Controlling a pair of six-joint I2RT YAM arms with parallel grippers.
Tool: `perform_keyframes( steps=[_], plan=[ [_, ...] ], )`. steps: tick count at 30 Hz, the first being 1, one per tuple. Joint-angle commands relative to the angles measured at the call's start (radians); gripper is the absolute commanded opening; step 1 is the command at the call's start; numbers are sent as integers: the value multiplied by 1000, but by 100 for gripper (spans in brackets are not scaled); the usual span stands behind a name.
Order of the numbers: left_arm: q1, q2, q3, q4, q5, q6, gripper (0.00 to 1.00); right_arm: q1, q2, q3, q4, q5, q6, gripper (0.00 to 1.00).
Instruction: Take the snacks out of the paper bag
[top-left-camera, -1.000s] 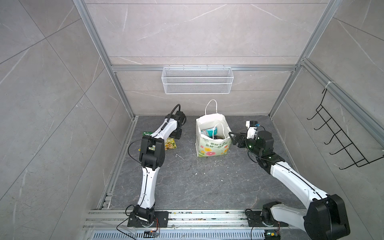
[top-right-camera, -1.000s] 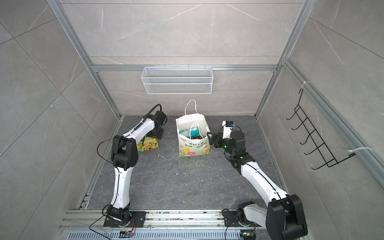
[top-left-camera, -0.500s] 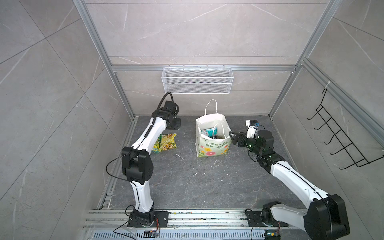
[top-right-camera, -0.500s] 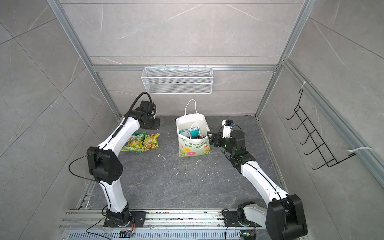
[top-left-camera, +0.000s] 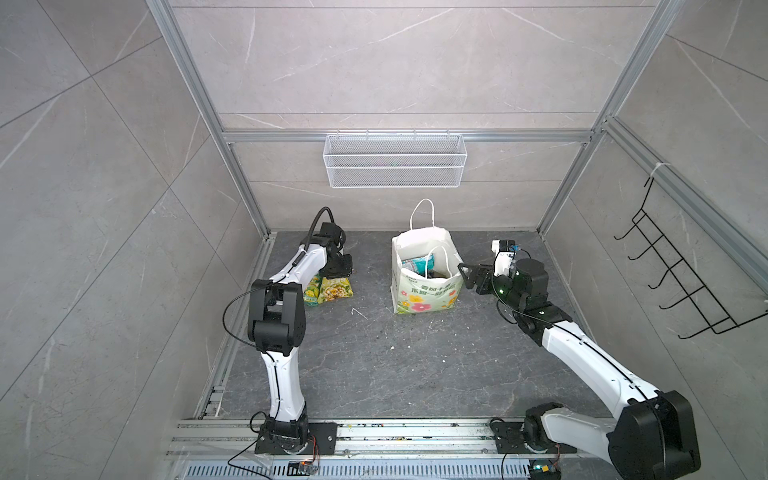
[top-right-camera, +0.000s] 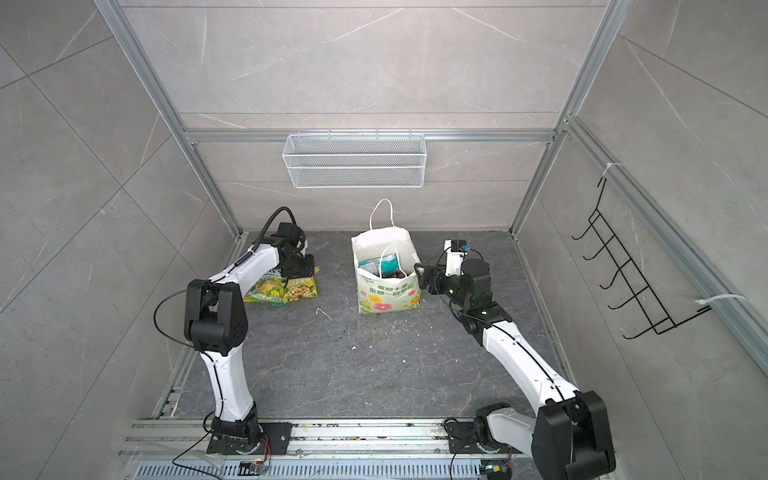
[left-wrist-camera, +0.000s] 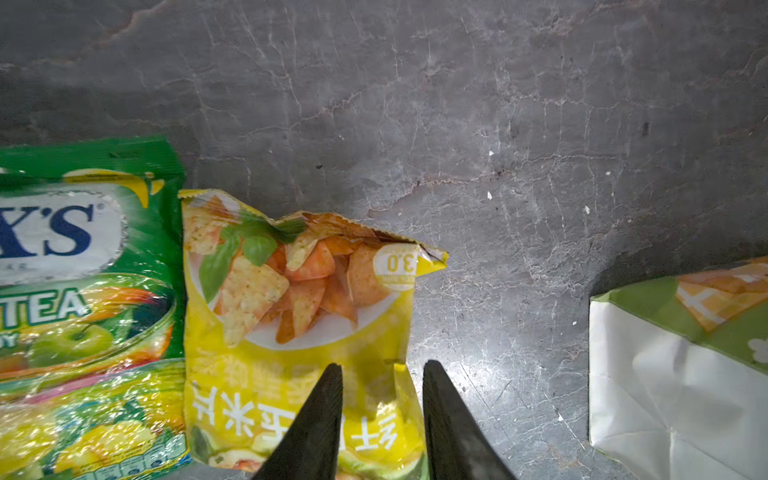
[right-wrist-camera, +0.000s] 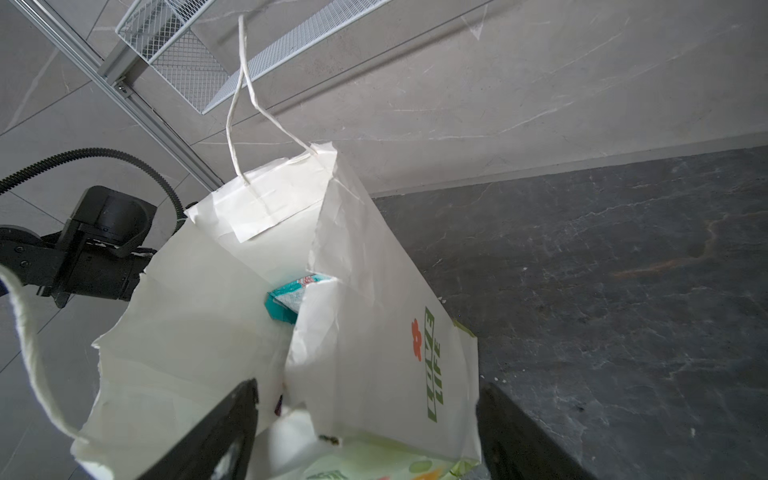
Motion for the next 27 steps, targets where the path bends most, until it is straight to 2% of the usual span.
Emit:
perform_keyframes(
  steps=[1,8,14,18,22,27],
  plan=[
    [8,7,-2,40,3,-16,35,5,-18,28,-31,18,-18,84],
    [8,44,-17,62,0,-24,34,5,-14,64,-57,15,-25,84],
    [9,47,-61,100,0,-29,33,5,-15,197,-214,54,-66,85],
    [9,46,-72,118,8,-30,33,6,-9,267,-248,63,-80,88],
    [9,24,-68,117,17,-31,33,5,83,430,-374,10,-119,88],
    [6,-84,-92,130,24,-41,41,5,263,698,-610,-32,-205,84]
  ],
)
